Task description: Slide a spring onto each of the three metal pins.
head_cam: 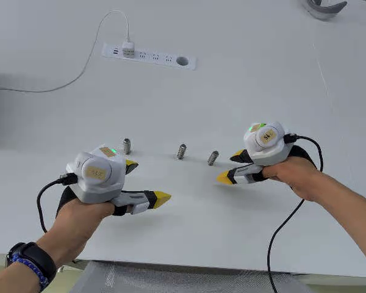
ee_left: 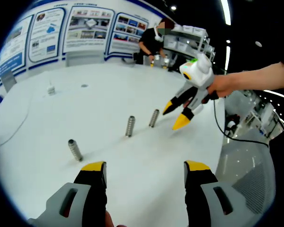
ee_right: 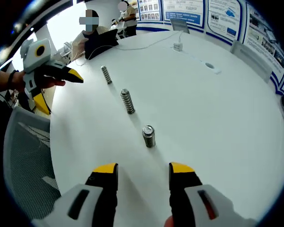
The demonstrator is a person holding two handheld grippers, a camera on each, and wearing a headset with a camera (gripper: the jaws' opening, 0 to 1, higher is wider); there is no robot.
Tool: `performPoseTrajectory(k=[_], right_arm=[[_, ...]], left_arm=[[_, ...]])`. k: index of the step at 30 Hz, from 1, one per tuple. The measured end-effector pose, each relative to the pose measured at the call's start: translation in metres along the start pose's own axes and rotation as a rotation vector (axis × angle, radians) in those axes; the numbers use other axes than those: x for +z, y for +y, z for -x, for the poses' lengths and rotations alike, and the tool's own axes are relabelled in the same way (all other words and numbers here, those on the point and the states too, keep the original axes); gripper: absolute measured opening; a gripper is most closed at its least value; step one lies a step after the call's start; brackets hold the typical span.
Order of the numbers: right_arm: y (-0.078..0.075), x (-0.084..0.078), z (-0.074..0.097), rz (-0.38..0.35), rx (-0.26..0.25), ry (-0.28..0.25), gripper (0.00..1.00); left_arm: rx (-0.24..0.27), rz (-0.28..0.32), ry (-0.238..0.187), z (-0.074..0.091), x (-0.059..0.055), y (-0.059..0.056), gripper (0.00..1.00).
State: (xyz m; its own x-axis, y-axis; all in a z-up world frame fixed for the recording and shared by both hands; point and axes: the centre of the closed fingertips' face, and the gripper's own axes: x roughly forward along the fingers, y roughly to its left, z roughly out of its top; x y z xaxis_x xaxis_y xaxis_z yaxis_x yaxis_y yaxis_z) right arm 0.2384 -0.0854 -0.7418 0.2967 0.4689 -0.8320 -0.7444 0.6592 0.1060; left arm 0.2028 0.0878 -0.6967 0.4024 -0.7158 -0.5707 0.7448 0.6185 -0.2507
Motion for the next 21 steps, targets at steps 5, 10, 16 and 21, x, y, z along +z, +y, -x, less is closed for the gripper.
performPoseTrajectory(k=[5, 10, 16, 21], right_arm=[[0.010, -0.003, 0.000, -0.091, -0.017, -0.065, 0.50], [0.022, -0.003, -0.001, -0.149, -0.024, -0.138, 0.54], [0.037, -0.006, -0.001, -0.217, -0.029, -0.188, 0.61], [0.045, -0.007, 0.000, -0.264, -0.053, -0.227, 0.66]], left_arm=[[0.011, 0.012, -0.003, 0.005, -0.002, 0.004, 0.68], [0.015, 0.023, 0.003, 0.008, -0.008, 0.007, 0.69], [0.020, 0.045, 0.006, 0.013, -0.015, 0.012, 0.69], [0.024, 0.048, 0.008, 0.016, -0.016, 0.015, 0.68]])
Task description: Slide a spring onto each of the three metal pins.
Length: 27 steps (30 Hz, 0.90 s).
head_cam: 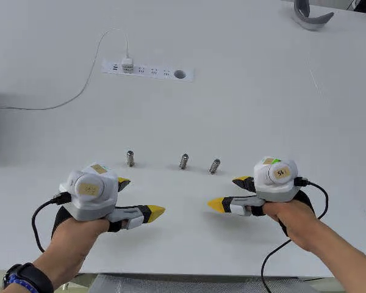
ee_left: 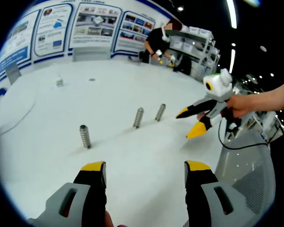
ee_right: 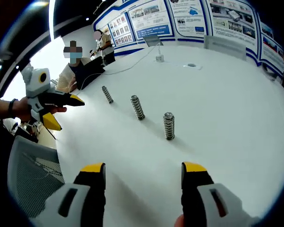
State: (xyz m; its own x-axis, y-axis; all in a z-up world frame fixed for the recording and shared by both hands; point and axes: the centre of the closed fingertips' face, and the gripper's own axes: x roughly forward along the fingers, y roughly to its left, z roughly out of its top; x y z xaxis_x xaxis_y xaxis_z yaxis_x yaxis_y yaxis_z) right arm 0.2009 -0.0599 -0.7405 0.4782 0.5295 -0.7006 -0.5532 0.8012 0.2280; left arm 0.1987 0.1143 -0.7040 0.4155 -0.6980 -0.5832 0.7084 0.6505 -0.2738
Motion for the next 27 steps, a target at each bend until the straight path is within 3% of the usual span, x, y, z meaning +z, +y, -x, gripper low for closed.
performPoseTrajectory(k=[7, 13, 27], right_arm=[[0.012, -0.009, 0.002, -0.090, 0.000, -0.045, 0.67], [0.018, -0.003, 0.005, -0.148, -0.007, -0.105, 0.72], [0.031, 0.025, 0.017, -0.139, -0.003, -0.182, 0.81]], left_arm=[[0.012, 0.002, -0.002, 0.006, 0.000, 0.006, 0.68], [0.035, 0.013, -0.014, 0.014, 0.003, 0.016, 0.69], [0.079, 0.033, -0.031, 0.032, 0.001, 0.036, 0.71]])
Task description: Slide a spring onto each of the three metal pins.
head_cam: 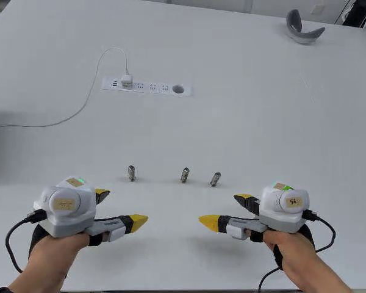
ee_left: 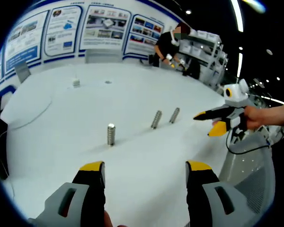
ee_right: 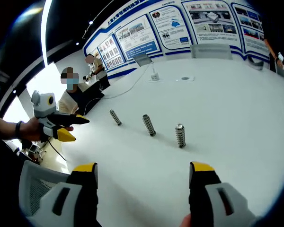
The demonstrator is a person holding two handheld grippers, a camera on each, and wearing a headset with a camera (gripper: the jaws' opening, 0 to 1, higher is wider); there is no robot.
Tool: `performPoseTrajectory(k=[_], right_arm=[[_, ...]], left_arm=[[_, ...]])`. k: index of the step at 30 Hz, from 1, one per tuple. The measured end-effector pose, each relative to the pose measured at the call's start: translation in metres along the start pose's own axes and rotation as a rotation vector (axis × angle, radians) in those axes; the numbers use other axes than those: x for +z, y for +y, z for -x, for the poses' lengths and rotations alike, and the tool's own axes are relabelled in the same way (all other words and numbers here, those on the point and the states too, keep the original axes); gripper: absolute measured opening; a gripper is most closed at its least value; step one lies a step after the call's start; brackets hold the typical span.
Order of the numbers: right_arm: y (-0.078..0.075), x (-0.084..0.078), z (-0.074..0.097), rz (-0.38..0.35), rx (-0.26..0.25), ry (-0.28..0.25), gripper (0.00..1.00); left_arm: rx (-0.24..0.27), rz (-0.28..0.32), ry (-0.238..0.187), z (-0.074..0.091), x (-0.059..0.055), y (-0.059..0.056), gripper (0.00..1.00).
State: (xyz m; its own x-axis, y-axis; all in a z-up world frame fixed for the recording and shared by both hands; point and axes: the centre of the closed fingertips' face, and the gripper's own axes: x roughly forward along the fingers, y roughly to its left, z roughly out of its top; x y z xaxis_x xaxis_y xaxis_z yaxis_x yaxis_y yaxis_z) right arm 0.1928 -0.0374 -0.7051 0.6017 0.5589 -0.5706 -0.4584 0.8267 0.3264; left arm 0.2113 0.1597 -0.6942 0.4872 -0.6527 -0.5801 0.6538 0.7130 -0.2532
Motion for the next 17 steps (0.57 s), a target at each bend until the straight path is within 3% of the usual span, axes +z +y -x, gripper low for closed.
performPoseTrajectory(k=[17], right_arm=[[0.015, -0.004, 0.001, 0.017, 0.022, 0.011, 0.86]], left_arm=[[0.018, 0.013, -0.023, 0.008, 0.003, 0.003, 0.75]])
